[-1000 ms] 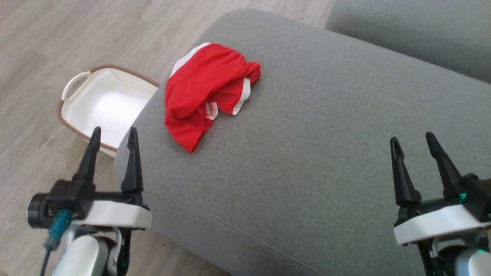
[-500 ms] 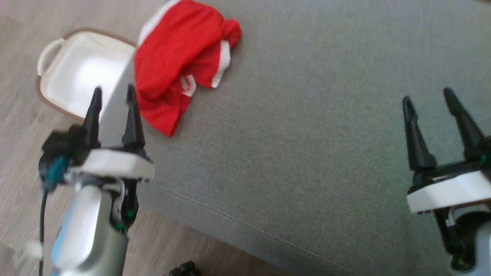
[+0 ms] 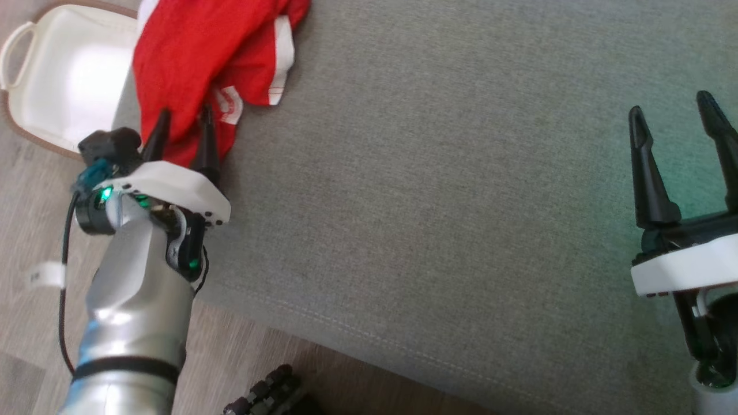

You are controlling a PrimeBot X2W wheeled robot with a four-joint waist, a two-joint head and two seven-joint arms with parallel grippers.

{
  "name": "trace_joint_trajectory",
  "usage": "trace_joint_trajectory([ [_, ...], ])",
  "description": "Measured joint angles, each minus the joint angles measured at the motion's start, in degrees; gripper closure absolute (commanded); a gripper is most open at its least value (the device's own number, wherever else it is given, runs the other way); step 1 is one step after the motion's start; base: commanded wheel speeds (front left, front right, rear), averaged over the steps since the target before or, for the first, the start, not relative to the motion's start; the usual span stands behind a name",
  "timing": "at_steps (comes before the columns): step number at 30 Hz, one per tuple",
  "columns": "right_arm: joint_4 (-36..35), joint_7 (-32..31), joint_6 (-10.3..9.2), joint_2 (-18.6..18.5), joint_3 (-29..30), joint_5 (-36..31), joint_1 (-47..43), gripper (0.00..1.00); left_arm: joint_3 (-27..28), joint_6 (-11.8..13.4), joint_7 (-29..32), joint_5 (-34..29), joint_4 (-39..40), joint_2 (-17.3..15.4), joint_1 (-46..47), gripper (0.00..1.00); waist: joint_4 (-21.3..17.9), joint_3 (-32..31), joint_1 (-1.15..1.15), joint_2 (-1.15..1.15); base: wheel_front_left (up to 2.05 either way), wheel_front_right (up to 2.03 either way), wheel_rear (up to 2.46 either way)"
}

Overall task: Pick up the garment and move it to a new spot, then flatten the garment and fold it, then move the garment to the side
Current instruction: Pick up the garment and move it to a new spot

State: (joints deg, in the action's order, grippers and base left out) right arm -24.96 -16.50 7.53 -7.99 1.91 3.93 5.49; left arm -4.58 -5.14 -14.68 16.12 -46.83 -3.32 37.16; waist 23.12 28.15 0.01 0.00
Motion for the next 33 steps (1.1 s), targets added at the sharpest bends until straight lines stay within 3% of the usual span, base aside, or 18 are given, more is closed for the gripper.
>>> trace_joint_trajectory([
  [5, 0.0, 0.0, 0.0, 0.0, -0.1, 0.0, 0.3, 0.0, -0.2, -1.5, 0.9, 0.4, -13.3, -0.1, 5.8, 0.0, -1.1, 0.5, -0.01, 0.0, 0.0, 0.0, 0.0],
  [6, 0.0, 0.0, 0.0, 0.0, -0.1, 0.0, 0.5, 0.0, -0.2, -1.8, 1.1, 0.8, -15.0, -0.2, 6.9, 0.12, -1.3, 0.5, -0.01, 0.0, 0.0, 0.0, 0.0],
  [7, 0.1, 0.0, 0.0, 0.1, -0.1, 0.0, 0.6, 0.0, -0.3, -1.9, 1.4, 1.2, -16.5, -0.4, 8.0, 0.64, -1.5, 0.5, -0.01, 0.0, 0.0, 0.0, 0.0],
  [8, 0.2, 0.1, 0.0, 0.1, -0.1, 0.0, 0.9, 0.0, -0.4, -1.9, 1.5, 1.3, -17.8, -0.6, 8.9, 1.0, -1.8, 0.5, -0.01, 0.0, 0.0, 0.0, 0.0],
  [16, 2.7, 2.1, 0.0, 1.8, 0.8, 0.1, 0.9, 0.0, -0.3, -1.8, 0.5, 1.3, -19.2, -2.3, 9.2, 1.0, -2.6, -2.4, -0.01, 0.0, 0.0, 0.0, 0.0],
  [24, 6.0, 5.3, 0.0, 3.3, 0.7, 1.5, -1.2, 0.0, 2.2, 2.4, 0.4, -2.0, 3.1, -4.8, -1.9, 1.0, -2.9, -9.2, -0.01, 0.0, 0.0, 0.0, 0.0],
  [33, 9.1, 8.1, 0.0, 4.5, -1.2, 2.7, -4.8, 0.0, 1.8, 4.7, 0.4, -7.2, 25.0, -5.9, -17.0, 1.0, -4.2, -17.8, -0.01, 0.0, 0.0, 0.0, 0.0],
])
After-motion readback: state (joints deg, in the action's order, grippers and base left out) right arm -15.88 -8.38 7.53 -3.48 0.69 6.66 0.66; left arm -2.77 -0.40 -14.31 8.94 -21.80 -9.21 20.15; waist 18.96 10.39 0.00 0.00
